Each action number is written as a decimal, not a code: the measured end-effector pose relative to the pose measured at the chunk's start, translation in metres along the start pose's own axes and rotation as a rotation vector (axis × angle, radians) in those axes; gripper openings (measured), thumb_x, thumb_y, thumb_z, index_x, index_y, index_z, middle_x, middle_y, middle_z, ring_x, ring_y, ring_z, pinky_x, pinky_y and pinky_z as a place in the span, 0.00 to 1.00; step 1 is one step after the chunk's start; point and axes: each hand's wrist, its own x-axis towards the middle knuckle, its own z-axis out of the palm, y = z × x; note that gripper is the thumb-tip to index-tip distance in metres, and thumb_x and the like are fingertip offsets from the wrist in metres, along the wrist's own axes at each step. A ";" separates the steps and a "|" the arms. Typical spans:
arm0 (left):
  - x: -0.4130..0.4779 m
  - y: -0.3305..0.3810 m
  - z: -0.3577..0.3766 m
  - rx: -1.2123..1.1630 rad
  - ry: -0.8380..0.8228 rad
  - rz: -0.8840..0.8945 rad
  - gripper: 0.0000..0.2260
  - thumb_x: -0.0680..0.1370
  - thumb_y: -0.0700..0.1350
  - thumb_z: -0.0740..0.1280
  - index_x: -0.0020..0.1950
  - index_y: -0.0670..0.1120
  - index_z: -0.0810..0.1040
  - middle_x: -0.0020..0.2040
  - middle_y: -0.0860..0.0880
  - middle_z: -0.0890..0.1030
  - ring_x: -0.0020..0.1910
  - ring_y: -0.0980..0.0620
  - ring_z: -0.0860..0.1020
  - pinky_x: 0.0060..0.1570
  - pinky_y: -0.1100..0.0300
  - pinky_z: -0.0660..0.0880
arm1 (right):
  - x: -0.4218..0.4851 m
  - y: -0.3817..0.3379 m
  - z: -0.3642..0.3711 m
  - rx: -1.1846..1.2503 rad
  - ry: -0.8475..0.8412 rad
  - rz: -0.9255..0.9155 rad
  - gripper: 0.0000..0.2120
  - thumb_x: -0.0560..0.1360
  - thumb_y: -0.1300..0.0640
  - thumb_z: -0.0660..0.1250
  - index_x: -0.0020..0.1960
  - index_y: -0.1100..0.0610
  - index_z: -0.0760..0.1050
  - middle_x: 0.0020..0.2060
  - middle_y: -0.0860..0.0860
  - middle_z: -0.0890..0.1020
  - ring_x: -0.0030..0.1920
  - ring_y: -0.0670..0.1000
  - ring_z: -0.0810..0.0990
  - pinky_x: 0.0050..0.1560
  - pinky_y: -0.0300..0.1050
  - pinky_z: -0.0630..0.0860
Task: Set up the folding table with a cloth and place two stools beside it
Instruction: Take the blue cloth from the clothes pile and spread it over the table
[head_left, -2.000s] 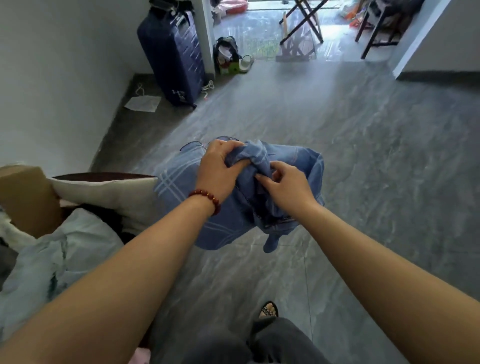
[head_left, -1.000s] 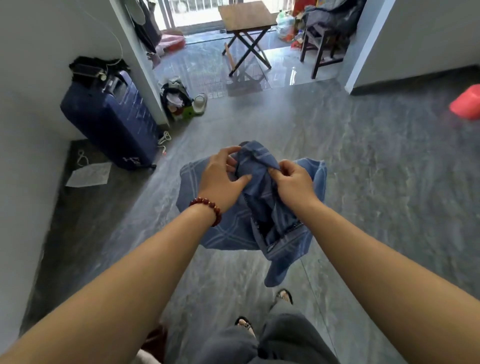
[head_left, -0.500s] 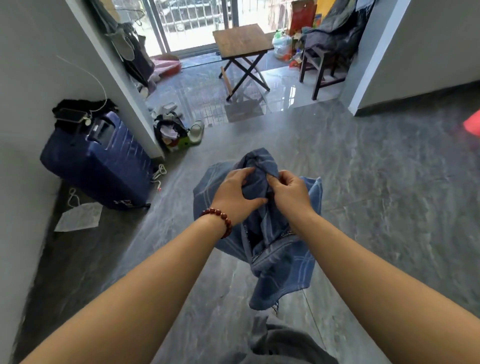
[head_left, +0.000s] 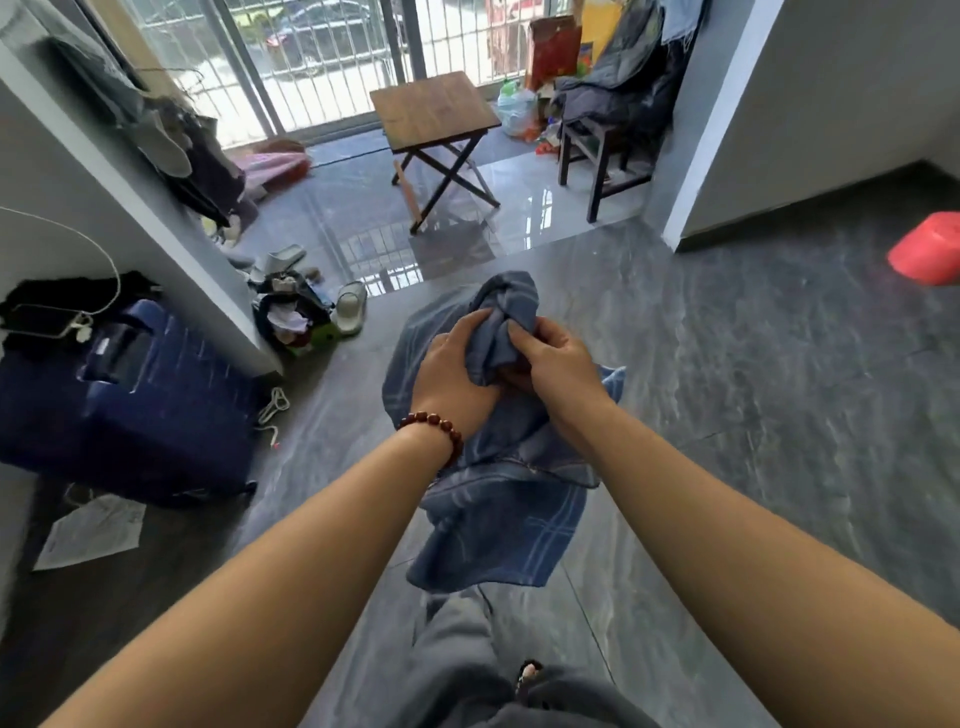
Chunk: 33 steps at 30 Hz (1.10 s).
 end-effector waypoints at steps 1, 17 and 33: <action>0.014 -0.002 0.001 -0.016 0.015 -0.007 0.24 0.71 0.43 0.70 0.65 0.53 0.71 0.58 0.49 0.77 0.56 0.52 0.75 0.50 0.69 0.66 | 0.013 -0.001 0.000 -0.002 -0.015 0.001 0.06 0.77 0.55 0.65 0.43 0.50 0.79 0.42 0.50 0.85 0.49 0.52 0.83 0.51 0.47 0.80; 0.293 -0.055 0.005 0.025 -0.104 -0.042 0.14 0.74 0.44 0.67 0.59 0.52 0.75 0.51 0.45 0.81 0.49 0.45 0.78 0.46 0.60 0.70 | 0.251 -0.059 0.028 -0.430 0.057 -0.137 0.09 0.70 0.59 0.74 0.47 0.54 0.77 0.37 0.47 0.80 0.38 0.44 0.79 0.42 0.31 0.76; 0.556 -0.052 0.042 -0.029 0.008 -0.123 0.10 0.75 0.43 0.66 0.56 0.48 0.72 0.44 0.50 0.75 0.35 0.59 0.70 0.32 0.73 0.63 | 0.500 -0.124 0.017 -0.753 -0.170 -0.188 0.19 0.67 0.52 0.76 0.57 0.49 0.79 0.51 0.45 0.82 0.51 0.43 0.79 0.56 0.36 0.74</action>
